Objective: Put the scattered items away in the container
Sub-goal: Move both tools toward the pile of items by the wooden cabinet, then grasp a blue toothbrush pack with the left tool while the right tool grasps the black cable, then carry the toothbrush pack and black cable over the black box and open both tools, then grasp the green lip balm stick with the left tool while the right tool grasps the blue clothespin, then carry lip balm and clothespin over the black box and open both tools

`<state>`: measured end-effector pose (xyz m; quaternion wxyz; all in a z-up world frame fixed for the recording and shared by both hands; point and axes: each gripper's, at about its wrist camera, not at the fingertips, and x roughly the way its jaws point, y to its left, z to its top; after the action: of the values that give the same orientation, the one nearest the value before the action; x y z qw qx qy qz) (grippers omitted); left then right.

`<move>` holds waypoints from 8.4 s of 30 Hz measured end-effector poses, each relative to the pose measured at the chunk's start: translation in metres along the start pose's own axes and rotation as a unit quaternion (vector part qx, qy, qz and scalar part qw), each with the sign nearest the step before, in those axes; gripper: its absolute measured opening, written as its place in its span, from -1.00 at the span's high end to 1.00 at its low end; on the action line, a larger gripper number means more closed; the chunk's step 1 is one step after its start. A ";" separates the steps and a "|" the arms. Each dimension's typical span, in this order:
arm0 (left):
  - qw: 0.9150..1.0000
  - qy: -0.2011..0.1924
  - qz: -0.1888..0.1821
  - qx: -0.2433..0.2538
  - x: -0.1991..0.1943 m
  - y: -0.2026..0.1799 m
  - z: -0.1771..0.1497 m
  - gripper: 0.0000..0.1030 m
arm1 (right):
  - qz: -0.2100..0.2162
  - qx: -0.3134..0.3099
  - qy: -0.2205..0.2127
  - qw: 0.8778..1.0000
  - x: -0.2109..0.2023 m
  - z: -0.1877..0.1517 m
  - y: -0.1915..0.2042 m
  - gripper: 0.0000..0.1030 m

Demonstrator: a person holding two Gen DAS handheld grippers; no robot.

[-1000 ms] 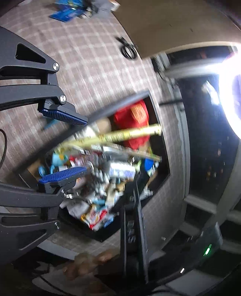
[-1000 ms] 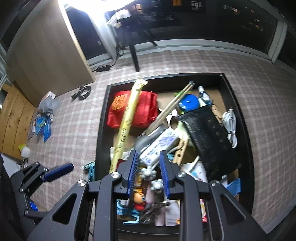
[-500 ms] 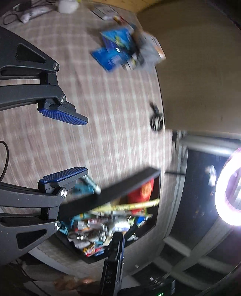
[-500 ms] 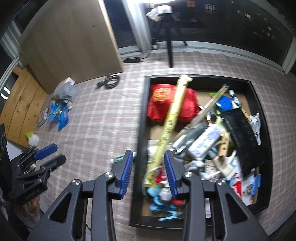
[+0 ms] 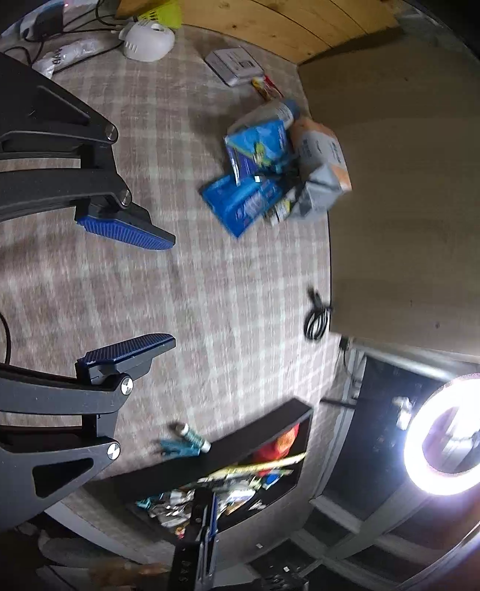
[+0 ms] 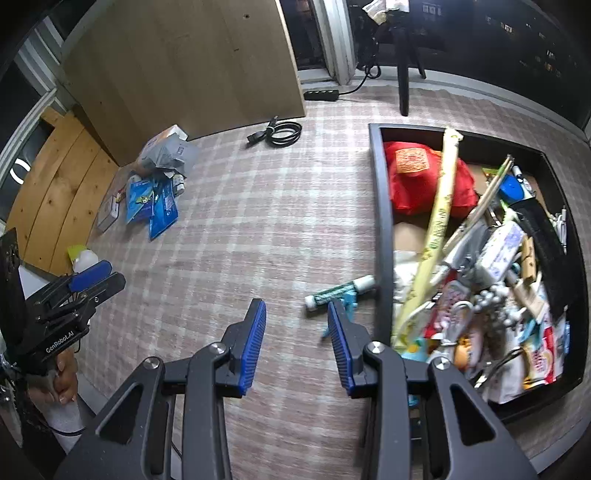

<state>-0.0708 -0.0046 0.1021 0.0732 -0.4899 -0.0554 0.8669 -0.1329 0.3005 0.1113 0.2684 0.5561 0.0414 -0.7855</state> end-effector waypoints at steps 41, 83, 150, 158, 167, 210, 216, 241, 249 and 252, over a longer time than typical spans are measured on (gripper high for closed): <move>0.987 0.037 0.015 -0.154 0.105 0.157 0.078 0.29 | 0.028 -0.138 0.045 0.989 0.180 0.204 0.067 0.33; 0.981 -0.006 -0.010 -0.192 0.057 0.152 0.066 0.84 | 0.059 -0.082 0.028 0.994 0.153 0.164 0.049 0.83; 0.979 0.044 -0.129 0.155 0.069 -0.158 0.053 0.25 | -0.014 0.064 -0.058 0.996 -0.058 -0.027 -0.093 0.31; 0.951 0.064 -0.138 0.268 0.088 -0.163 0.025 0.37 | 0.002 0.020 -0.018 1.000 -0.015 -0.039 -0.036 0.45; 0.919 0.106 -0.183 0.333 0.113 -0.163 0.017 0.37 | -0.005 0.045 0.010 0.999 0.029 -0.045 -0.017 0.46; 0.890 0.122 -0.193 0.394 0.153 -0.174 0.048 0.72 | -0.089 0.108 0.023 0.990 0.085 -0.013 -0.029 0.46; 0.898 0.117 -0.188 0.380 0.151 -0.161 0.051 0.72 | -0.105 0.121 0.020 0.987 0.089 -0.003 -0.028 0.28; 0.939 0.103 -0.167 0.284 0.146 -0.092 0.069 0.72 | -0.093 0.104 0.015 0.990 0.090 -0.006 -0.027 0.92; 0.941 0.076 -0.186 0.272 0.113 -0.117 0.080 0.72 | -0.084 0.100 -0.024 0.991 0.045 -0.008 -0.032 0.92; 0.939 0.065 -0.195 0.274 0.104 -0.144 0.080 0.72 | -0.087 0.106 -0.039 0.990 0.027 -0.009 -0.044 0.92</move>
<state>-0.1817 0.1537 0.0794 0.3761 -0.4860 0.0948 0.7832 -0.1523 0.3312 0.0733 0.1396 0.5450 -0.0042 -0.8267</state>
